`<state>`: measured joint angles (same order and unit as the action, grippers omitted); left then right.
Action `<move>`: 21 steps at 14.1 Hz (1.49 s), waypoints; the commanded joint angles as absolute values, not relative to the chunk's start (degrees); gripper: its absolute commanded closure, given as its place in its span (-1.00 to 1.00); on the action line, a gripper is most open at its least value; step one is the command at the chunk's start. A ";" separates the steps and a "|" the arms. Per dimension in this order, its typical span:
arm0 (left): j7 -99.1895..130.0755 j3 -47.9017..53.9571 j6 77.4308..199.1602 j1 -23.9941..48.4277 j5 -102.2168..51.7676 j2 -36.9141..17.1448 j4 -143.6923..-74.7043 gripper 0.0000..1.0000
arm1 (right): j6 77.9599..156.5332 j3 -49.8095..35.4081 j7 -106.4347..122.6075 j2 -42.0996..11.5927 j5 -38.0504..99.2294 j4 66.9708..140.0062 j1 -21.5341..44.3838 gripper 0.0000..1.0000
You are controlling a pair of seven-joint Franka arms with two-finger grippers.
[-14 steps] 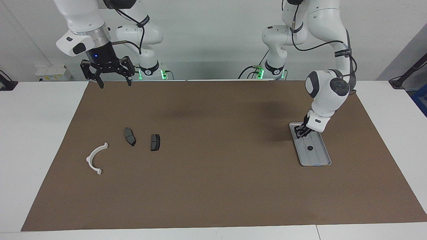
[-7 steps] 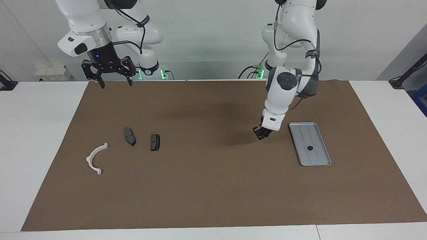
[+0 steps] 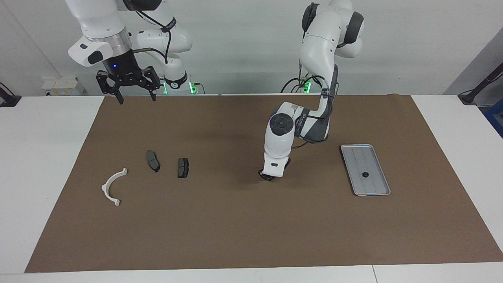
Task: Place bearing gear from tray to pile
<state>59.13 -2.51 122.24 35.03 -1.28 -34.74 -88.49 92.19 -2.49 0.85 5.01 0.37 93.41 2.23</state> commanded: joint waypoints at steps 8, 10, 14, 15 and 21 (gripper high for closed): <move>39.96 -4.83 114.26 21.91 -1.14 -19.89 -97.44 -1.00 | 91.84 -2.46 0.18 6.68 3.08 95.19 2.28 -1.00; 25.48 -4.92 115.04 15.76 -1.23 -18.72 -99.75 -1.00 | 91.93 -2.55 -4.36 6.59 3.08 95.10 4.64 -1.00; 10.11 -5.10 124.51 8.00 -1.14 -18.63 -105.27 -0.38 | 94.21 -2.55 -22.80 4.41 3.08 95.10 12.90 -1.00; 10.02 -5.10 127.06 7.65 -1.23 -18.98 -106.60 -0.21 | 95.70 -2.55 -27.20 3.18 3.08 95.10 15.09 -1.00; 9.76 -5.10 131.49 5.98 -1.05 -19.69 -109.77 0.05 | 107.56 -2.55 -51.03 -9.73 2.12 93.87 26.44 -1.00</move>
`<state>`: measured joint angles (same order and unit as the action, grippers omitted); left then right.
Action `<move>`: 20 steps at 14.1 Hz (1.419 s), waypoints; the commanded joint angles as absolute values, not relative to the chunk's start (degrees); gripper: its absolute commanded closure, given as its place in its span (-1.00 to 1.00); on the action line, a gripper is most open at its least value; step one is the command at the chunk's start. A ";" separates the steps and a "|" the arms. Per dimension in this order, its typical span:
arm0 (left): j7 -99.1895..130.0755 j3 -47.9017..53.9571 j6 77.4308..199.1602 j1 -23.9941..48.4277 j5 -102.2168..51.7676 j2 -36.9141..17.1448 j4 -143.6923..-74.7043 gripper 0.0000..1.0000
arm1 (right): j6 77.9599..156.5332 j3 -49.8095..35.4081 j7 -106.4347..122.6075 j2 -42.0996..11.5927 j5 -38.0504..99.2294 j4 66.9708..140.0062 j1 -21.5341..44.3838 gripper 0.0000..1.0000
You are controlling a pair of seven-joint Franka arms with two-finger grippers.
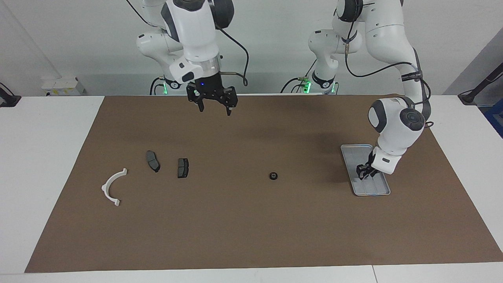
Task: Place bearing gear from tray to pile
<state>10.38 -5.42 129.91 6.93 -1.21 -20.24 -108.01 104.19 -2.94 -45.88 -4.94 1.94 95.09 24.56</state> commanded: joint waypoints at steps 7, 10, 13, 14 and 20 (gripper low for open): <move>7.12 -5.01 133.15 4.48 -1.05 -18.90 -112.94 0.08 | 112.33 -2.29 -60.19 -30.99 -0.16 81.68 33.56 -1.00; 7.21 -5.01 133.68 4.57 -1.05 -18.81 -113.55 0.13 | 112.41 -2.46 -61.35 -37.78 -2.63 75.77 34.89 -1.00; 7.56 -5.01 134.29 4.57 -1.14 -18.81 -113.73 0.17 | 112.06 -2.28 -61.26 -41.73 -3.16 71.56 35.33 -1.00; 7.56 -5.01 134.38 4.66 -1.14 -18.81 -113.73 0.17 | 111.36 -2.20 -61.35 -42.79 -3.77 69.89 35.33 -1.00; 7.73 -5.01 136.57 4.75 -1.14 -18.72 -115.57 0.36 | 110.13 -1.93 -61.87 -48.24 -4.75 63.55 37.17 -1.00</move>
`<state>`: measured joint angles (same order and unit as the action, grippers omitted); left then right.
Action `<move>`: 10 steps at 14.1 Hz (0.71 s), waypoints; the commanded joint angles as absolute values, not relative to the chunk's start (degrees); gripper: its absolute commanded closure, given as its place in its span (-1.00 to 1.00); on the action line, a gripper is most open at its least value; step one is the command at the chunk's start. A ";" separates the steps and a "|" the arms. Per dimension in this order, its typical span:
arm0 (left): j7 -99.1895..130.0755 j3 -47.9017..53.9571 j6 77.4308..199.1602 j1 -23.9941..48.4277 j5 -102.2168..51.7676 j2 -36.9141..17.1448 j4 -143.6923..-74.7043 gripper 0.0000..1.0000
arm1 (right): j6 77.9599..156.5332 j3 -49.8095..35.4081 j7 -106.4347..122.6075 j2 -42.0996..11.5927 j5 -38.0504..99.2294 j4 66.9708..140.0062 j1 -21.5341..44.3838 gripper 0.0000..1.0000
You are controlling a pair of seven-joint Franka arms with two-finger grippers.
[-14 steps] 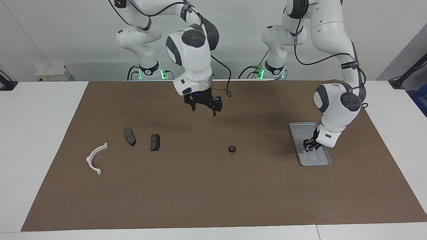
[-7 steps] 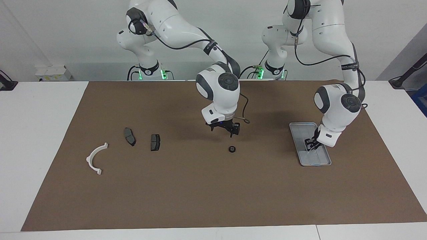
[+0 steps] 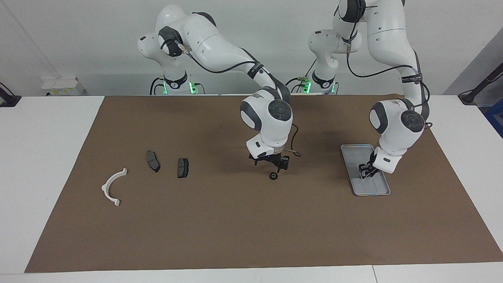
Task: Place bearing gear from tray to pile
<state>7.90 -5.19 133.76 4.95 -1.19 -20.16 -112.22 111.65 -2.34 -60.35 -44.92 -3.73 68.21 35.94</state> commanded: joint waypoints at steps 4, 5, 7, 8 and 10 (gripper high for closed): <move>7.65 -4.92 135.18 4.57 -1.32 -18.81 -114.70 0.88 | 111.01 -1.85 -62.14 -50.70 -4.75 62.15 37.44 -1.00; 7.65 -4.92 133.70 4.48 -1.32 -18.81 -113.74 0.95 | 110.66 -1.58 -62.14 -51.23 -4.83 61.53 37.88 -1.00; 7.82 -4.92 129.39 4.66 -1.41 -18.81 -110.93 0.95 | 111.17 -1.06 -62.14 -51.33 -4.92 61.35 37.71 -1.00; 7.82 -4.92 128.07 4.57 -1.41 -18.63 -110.13 0.95 | 111.36 -1.05 -62.14 -51.76 -5.10 61.26 37.71 -1.00; 7.91 -4.92 126.39 4.57 -1.49 -17.06 -109.78 0.95 | 111.88 -1.14 -62.14 -51.86 -5.10 61.26 37.71 -0.99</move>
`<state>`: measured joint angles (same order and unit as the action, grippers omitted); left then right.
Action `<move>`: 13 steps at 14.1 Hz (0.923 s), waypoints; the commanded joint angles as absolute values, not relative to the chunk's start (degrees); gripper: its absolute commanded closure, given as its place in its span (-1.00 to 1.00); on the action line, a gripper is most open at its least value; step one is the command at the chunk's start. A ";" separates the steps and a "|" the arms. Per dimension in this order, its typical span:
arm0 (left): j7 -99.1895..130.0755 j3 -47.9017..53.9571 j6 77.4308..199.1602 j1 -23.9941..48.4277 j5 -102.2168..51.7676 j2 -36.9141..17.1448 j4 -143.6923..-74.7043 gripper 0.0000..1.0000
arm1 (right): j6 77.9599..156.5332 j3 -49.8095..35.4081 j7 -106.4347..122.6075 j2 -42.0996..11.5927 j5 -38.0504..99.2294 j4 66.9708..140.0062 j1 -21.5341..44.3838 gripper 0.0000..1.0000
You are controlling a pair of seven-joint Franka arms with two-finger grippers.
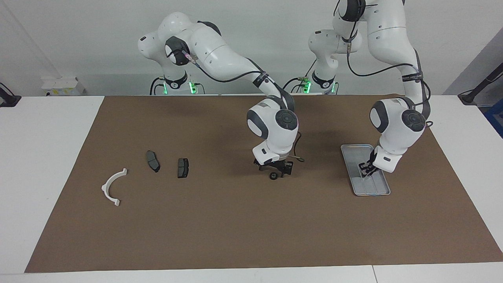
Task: Place bearing gear from tray to pile
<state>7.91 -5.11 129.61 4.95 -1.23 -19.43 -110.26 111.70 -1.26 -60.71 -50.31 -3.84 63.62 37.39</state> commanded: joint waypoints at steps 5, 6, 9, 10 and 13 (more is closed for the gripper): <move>9.32 -5.10 123.14 4.83 -1.49 -13.72 -109.78 0.95 | 113.55 -1.32 -64.42 -51.86 -4.39 61.44 37.79 -0.27; 9.32 -5.10 122.79 4.83 -1.49 -13.19 -109.78 0.95 | 113.90 -1.41 -64.68 -51.86 -4.22 61.52 37.79 -0.12; 9.93 -5.10 122.08 5.10 -1.49 -12.48 -109.86 0.95 | 114.87 -1.49 -64.86 -51.86 -4.13 61.96 37.53 0.55; 10.19 -5.10 121.99 5.18 -1.49 -12.39 -109.86 0.95 | 114.96 -1.49 -64.86 -51.77 -4.04 61.96 37.44 1.00; 11.34 -5.01 121.82 5.45 -1.41 -12.39 -109.78 0.95 | 114.87 -1.41 -64.78 -51.77 -4.30 61.96 37.27 1.00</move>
